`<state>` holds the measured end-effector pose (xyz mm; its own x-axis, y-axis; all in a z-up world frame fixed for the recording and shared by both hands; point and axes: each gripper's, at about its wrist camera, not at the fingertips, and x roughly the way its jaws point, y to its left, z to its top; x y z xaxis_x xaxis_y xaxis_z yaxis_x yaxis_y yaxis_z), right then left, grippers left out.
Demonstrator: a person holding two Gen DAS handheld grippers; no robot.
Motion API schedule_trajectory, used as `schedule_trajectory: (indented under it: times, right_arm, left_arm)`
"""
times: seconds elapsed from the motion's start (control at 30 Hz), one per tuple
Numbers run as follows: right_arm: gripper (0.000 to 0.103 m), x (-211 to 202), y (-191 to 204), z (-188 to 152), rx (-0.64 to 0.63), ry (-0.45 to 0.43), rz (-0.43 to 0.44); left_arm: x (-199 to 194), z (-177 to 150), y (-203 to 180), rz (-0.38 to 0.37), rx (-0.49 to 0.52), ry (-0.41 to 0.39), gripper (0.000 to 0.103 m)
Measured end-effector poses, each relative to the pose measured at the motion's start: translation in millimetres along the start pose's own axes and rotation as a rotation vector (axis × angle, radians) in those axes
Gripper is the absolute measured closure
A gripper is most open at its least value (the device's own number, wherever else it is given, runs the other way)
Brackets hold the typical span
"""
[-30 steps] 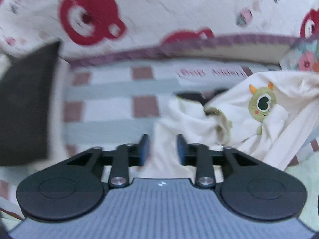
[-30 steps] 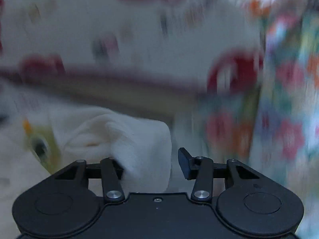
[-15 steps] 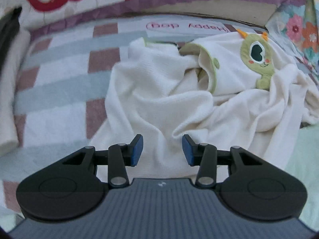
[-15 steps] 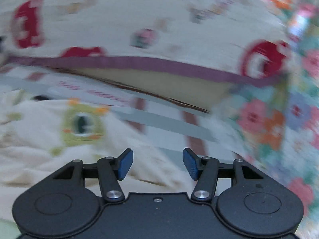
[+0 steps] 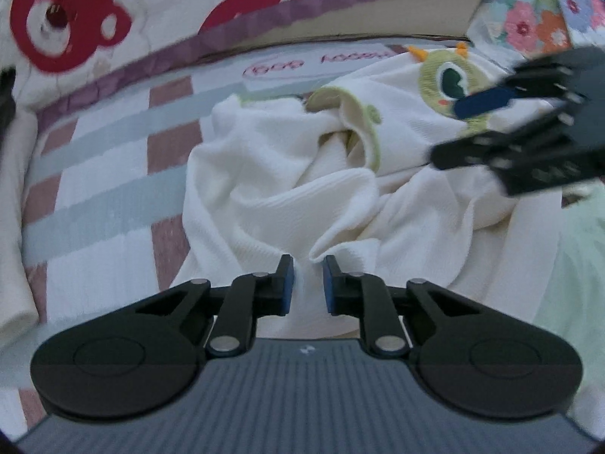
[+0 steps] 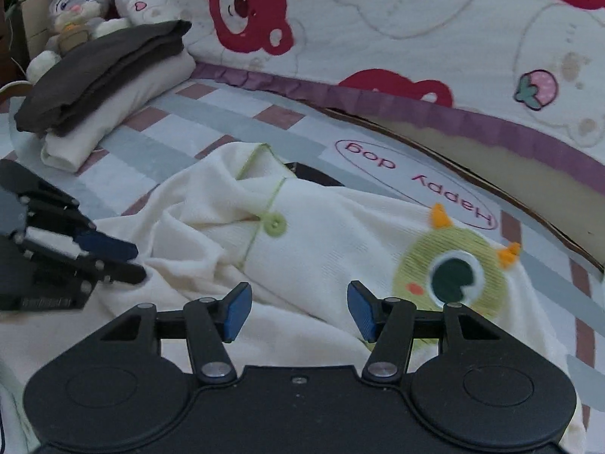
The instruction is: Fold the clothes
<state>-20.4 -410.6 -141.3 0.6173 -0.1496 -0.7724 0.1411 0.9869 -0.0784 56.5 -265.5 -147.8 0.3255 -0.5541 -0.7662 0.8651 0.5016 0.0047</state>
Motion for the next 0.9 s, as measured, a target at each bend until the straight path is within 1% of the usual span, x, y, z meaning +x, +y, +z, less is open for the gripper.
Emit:
schedule_trajectory:
  times: [0.07, 0.17, 0.2, 0.23, 0.27, 0.3, 0.37, 0.4, 0.47, 0.57, 0.67, 0.8, 0.87, 0.9]
  right_arm:
    - [0.037, 9, 2, 6, 0.01, -0.004, -0.001]
    - [0.036, 23, 1, 14, 0.082, -0.01, 0.015]
    - [0.036, 27, -1, 16, 0.112, -0.01, 0.024]
    - [0.036, 32, -2, 17, 0.143, -0.002, 0.034]
    - [0.036, 38, -1, 19, 0.169, 0.014, 0.039]
    - [0.036, 45, 1, 19, 0.176, 0.035, 0.029]
    - [0.037, 57, 5, 18, 0.172, 0.066, -0.019]
    - [0.053, 58, 6, 18, 0.168, 0.061, -0.051]
    - [0.095, 56, 4, 18, 0.18, 0.037, -0.105]
    - [0.096, 23, -13, 23, 0.248, -0.075, -0.159]
    - [0.096, -11, -29, 29, 0.244, -0.162, -0.254]
    - [0.096, -38, -54, 34, 0.28, -0.229, -0.311]
    - [0.096, -49, -62, 34, 0.293, -0.254, -0.32]
    - [0.096, -54, -64, 34, 0.297, -0.265, -0.324]
  left_arm:
    - [-1, -3, -4, 0.038, 0.015, -0.023, 0.086]
    - [-1, -5, -6, 0.052, 0.023, -0.025, 0.082]
    - [0, -4, -6, 0.053, 0.014, -0.025, 0.078]
    - [1, -4, -5, 0.053, 0.003, -0.025, 0.068]
    - [2, -4, -5, 0.055, -0.006, -0.026, 0.064]
    - [3, -4, -6, 0.058, -0.008, -0.027, 0.057]
    - [4, -3, -6, 0.06, -0.008, -0.013, 0.052]
    - [4, -3, -6, 0.053, -0.014, -0.006, 0.049]
    - [4, -3, -5, 0.04, -0.025, 0.007, 0.046]
    - [4, -1, -2, 0.011, -0.052, 0.016, 0.042]
    - [5, 2, -2, -0.01, -0.063, 0.013, 0.038]
    - [7, 3, -10, -0.049, -0.035, 0.012, 0.035]
    - [8, 4, -18, -0.073, -0.007, 0.011, 0.032]
    - [10, 5, -22, -0.083, 0.006, 0.013, 0.028]
